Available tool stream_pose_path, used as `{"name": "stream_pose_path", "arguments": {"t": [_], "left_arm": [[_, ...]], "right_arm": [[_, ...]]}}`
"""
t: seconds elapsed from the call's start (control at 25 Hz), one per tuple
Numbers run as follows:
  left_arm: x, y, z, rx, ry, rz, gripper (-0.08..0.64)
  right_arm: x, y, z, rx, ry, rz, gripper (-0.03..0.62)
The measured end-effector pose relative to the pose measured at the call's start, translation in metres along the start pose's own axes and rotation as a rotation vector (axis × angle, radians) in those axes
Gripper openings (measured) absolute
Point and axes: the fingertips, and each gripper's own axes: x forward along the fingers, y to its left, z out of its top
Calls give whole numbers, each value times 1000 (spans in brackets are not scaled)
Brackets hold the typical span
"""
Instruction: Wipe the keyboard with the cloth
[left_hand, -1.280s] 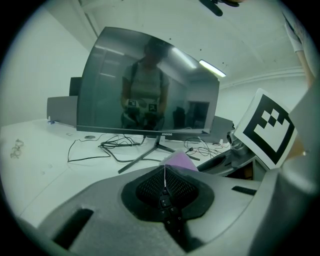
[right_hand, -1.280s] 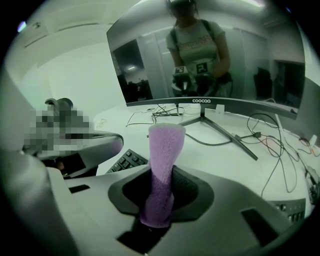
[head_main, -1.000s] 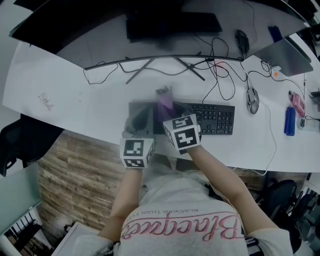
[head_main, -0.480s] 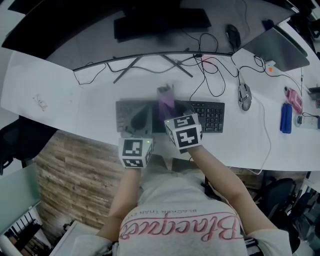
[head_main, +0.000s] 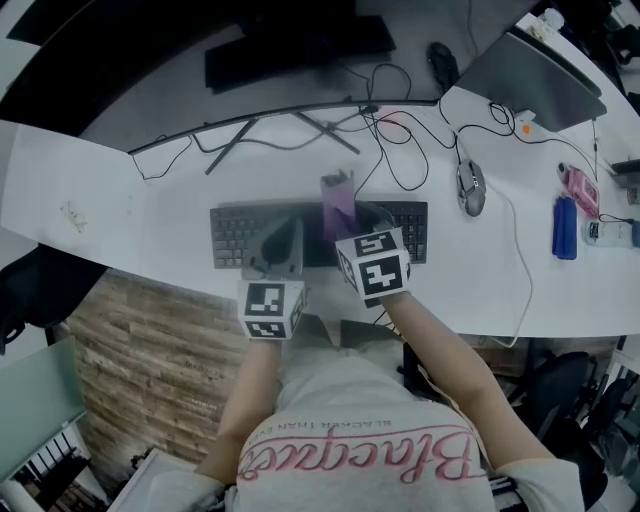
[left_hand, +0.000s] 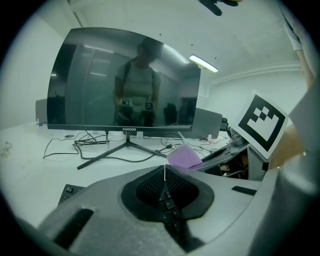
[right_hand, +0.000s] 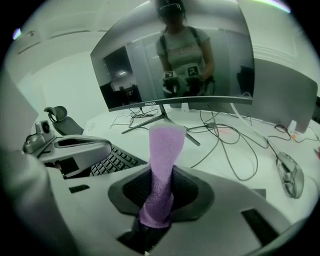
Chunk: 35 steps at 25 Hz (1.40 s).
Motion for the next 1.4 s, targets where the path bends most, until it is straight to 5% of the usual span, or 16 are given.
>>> {"name": "stream_pose_path", "arguments": {"t": [0.88,1.4], "left_arm": [[40,-77,6,31,3,-79,6],[33,-96,15,59,-23,-110,6]], "right_arm": [[-53,-99,-28,68,-25,-98,87],[-87,-153,-43,55,-25,-250,87]]}}
